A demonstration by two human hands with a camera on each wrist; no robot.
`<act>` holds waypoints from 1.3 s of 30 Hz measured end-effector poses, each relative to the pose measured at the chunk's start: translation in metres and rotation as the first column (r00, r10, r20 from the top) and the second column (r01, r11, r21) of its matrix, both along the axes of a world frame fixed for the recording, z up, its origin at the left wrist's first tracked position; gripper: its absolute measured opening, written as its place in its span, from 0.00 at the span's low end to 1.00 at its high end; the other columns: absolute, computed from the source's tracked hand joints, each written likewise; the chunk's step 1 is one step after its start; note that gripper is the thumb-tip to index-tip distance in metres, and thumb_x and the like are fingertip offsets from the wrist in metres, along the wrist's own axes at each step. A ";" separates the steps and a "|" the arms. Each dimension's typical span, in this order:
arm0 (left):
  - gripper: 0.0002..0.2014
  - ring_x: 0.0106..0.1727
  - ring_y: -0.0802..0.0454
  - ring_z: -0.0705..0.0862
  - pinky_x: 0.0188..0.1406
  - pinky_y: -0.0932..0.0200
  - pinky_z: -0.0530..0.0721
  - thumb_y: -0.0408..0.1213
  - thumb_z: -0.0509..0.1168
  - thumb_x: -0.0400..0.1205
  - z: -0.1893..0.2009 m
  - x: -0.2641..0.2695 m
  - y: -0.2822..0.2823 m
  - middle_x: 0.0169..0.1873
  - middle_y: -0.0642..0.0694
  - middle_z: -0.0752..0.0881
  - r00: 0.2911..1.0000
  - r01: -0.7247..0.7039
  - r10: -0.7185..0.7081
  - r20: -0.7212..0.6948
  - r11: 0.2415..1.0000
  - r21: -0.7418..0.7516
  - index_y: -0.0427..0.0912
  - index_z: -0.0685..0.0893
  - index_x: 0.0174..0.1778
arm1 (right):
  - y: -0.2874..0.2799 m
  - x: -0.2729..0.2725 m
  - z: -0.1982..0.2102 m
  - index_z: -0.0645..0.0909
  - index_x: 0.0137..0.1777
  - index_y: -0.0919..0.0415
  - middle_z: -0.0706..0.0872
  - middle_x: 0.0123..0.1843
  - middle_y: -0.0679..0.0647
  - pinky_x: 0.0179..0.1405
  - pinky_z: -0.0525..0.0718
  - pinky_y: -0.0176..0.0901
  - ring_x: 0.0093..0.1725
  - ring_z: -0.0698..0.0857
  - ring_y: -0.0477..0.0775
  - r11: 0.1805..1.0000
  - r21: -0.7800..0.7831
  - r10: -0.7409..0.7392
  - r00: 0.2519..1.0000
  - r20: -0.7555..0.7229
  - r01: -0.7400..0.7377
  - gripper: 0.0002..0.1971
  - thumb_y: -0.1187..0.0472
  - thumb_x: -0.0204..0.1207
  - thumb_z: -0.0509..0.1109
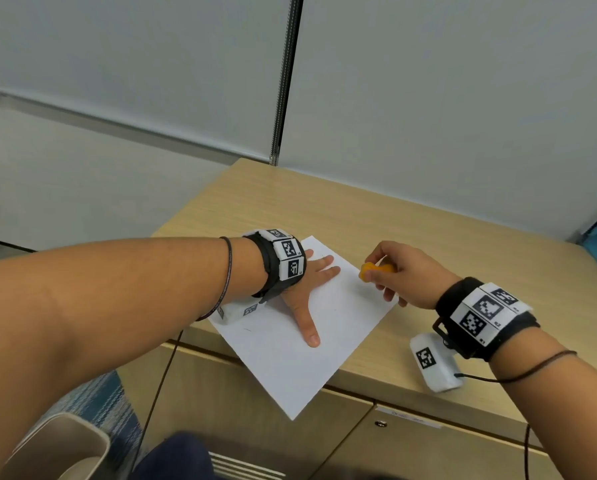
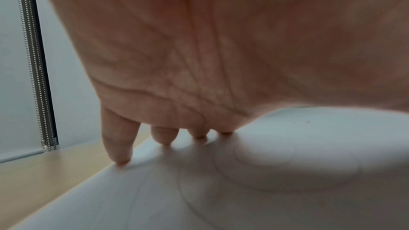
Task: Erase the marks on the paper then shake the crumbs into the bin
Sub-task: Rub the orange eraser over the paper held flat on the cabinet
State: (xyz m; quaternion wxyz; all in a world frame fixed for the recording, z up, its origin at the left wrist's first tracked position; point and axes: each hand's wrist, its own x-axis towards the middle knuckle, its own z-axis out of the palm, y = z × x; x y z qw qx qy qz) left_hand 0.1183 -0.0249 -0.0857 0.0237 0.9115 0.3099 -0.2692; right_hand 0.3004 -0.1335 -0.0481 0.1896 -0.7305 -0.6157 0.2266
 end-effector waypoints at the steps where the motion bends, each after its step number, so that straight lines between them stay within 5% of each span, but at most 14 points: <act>1: 0.76 0.88 0.39 0.36 0.82 0.24 0.46 0.83 0.70 0.53 0.001 0.002 -0.001 0.86 0.54 0.29 0.999 -0.036 0.036 0.000 0.999 0.006 0.58 0.27 0.85 | 0.000 0.002 0.002 0.80 0.53 0.53 0.89 0.43 0.56 0.28 0.86 0.42 0.36 0.89 0.52 1.000 0.011 -0.015 1.000 -0.016 0.015 0.07 0.52 0.80 0.72; 7: 0.77 0.85 0.34 0.60 0.80 0.32 0.63 0.92 0.53 0.48 -0.003 0.016 -0.010 0.89 0.44 0.42 0.976 -0.216 0.210 0.058 0.967 0.137 0.51 0.39 0.89 | 0.000 -0.002 -0.009 0.79 0.56 0.57 0.87 0.42 0.59 0.33 0.91 0.49 0.35 0.90 0.56 0.997 -0.079 -0.026 0.990 -0.140 0.015 0.09 0.55 0.81 0.72; 10: 0.68 0.84 0.36 0.63 0.81 0.38 0.64 0.89 0.51 0.61 0.009 0.018 -0.011 0.89 0.42 0.47 0.976 -0.215 0.208 0.059 0.967 0.139 0.46 0.43 0.89 | -0.001 -0.009 -0.020 0.79 0.56 0.58 0.88 0.40 0.60 0.41 0.93 0.55 0.36 0.90 0.59 0.994 -0.110 -0.007 0.984 -0.176 -0.013 0.08 0.58 0.81 0.72; 13: 0.53 0.88 0.38 0.52 0.83 0.39 0.53 0.76 0.57 0.77 0.027 0.011 -0.002 0.89 0.46 0.41 0.995 -0.092 0.090 0.040 0.994 0.063 0.51 0.40 0.89 | 0.000 -0.014 -0.028 0.79 0.55 0.57 0.88 0.39 0.56 0.39 0.90 0.47 0.34 0.87 0.51 0.992 -0.105 0.061 0.991 -0.118 -0.074 0.06 0.58 0.82 0.71; 17: 0.55 0.89 0.40 0.44 0.84 0.33 0.49 0.69 0.69 0.75 0.034 -0.007 0.001 0.87 0.51 0.32 0.985 0.112 -0.125 -0.120 0.987 -0.113 0.68 0.33 0.85 | 0.007 -0.011 -0.021 0.78 0.58 0.52 0.86 0.43 0.49 0.50 0.86 0.49 0.42 0.87 0.51 0.985 -0.090 0.155 0.980 0.123 -0.144 0.06 0.54 0.83 0.68; 20: 0.60 0.88 0.39 0.50 0.83 0.35 0.57 0.74 0.69 0.70 0.032 -0.012 -0.010 0.87 0.49 0.32 0.969 0.145 -0.152 -0.193 0.988 -0.048 0.68 0.30 0.84 | 0.014 -0.008 -0.012 0.78 0.59 0.52 0.86 0.48 0.50 0.54 0.86 0.51 0.47 0.88 0.53 0.981 -0.113 0.175 0.967 0.187 -0.156 0.08 0.53 0.83 0.67; 24: 0.61 0.83 0.32 0.63 0.75 0.38 0.67 0.82 0.63 0.66 0.029 -0.005 -0.024 0.88 0.51 0.34 0.960 0.215 -0.198 -0.199 0.974 0.069 0.68 0.30 0.84 | 0.016 -0.007 -0.008 0.80 0.57 0.52 0.87 0.45 0.49 0.52 0.86 0.49 0.43 0.87 0.50 0.983 -0.105 0.167 0.976 0.137 -0.153 0.07 0.53 0.82 0.70; 27: 0.62 0.85 0.29 0.57 0.76 0.30 0.64 0.83 0.63 0.64 0.024 0.001 -0.024 0.87 0.56 0.33 0.961 0.234 -0.216 -0.174 0.968 0.086 0.70 0.29 0.83 | 0.011 -0.008 -0.010 0.82 0.55 0.52 0.87 0.44 0.48 0.51 0.86 0.49 0.42 0.86 0.48 0.968 -0.162 0.214 0.967 0.135 -0.192 0.07 0.54 0.79 0.73; 31: 0.65 0.89 0.42 0.40 0.83 0.27 0.50 0.79 0.67 0.65 0.014 0.004 -0.013 0.85 0.62 0.30 0.940 0.340 -0.340 -0.043 0.940 -0.011 0.63 0.29 0.85 | 0.003 -0.010 -0.020 0.80 0.52 0.52 0.87 0.45 0.48 0.49 0.83 0.47 0.46 0.84 0.52 0.956 -0.191 0.261 0.942 0.212 -0.222 0.09 0.53 0.76 0.74; 39: 0.67 0.87 0.41 0.31 0.83 0.26 0.44 0.78 0.70 0.64 0.003 0.006 -0.006 0.85 0.54 0.26 0.962 0.265 -0.268 -0.047 0.962 -0.060 0.62 0.28 0.85 | -0.015 -0.020 -0.023 0.79 0.50 0.54 0.83 0.42 0.48 0.41 0.80 0.44 0.42 0.82 0.52 0.962 -0.148 0.264 0.919 0.293 -0.229 0.11 0.49 0.76 0.74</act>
